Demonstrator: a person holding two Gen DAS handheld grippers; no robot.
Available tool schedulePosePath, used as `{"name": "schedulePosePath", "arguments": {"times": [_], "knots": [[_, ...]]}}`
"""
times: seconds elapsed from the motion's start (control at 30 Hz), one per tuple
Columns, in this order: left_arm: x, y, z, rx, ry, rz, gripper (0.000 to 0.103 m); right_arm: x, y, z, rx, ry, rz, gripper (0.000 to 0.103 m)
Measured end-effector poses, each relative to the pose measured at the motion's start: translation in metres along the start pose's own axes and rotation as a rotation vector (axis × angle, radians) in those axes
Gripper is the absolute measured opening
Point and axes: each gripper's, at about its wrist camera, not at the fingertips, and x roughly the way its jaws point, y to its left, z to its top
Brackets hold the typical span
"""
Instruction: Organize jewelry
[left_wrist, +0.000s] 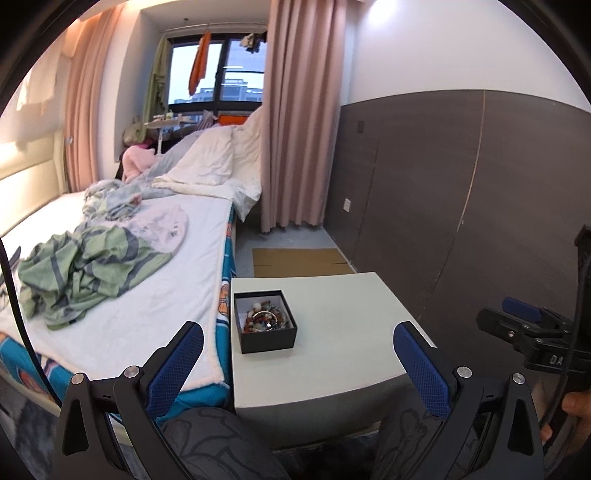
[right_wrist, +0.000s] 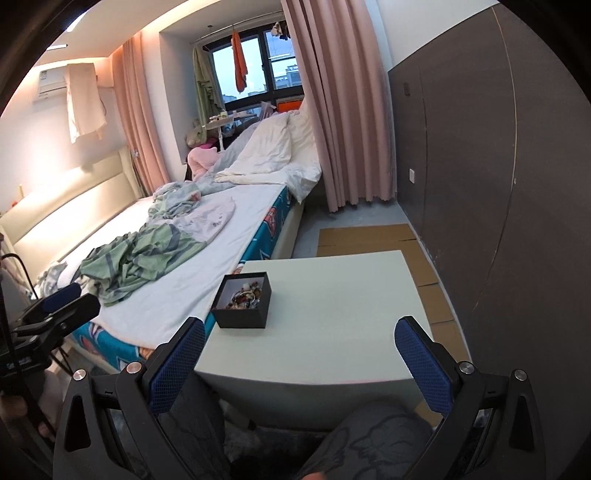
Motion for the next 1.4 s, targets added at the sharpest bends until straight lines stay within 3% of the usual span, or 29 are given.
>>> {"name": "schedulePosePath", "arguments": {"times": [0.43,1.4], "knots": [[0.01,0.018,-0.022,0.02,0.014,0.047,0.103,0.012,0.004,-0.024,0.01,0.016,0.017,0.103],[0.002,0.01,-0.019,0.063,0.011,0.051,0.103,0.015,0.014,-0.029,0.005,0.04,0.035,0.103]]}}
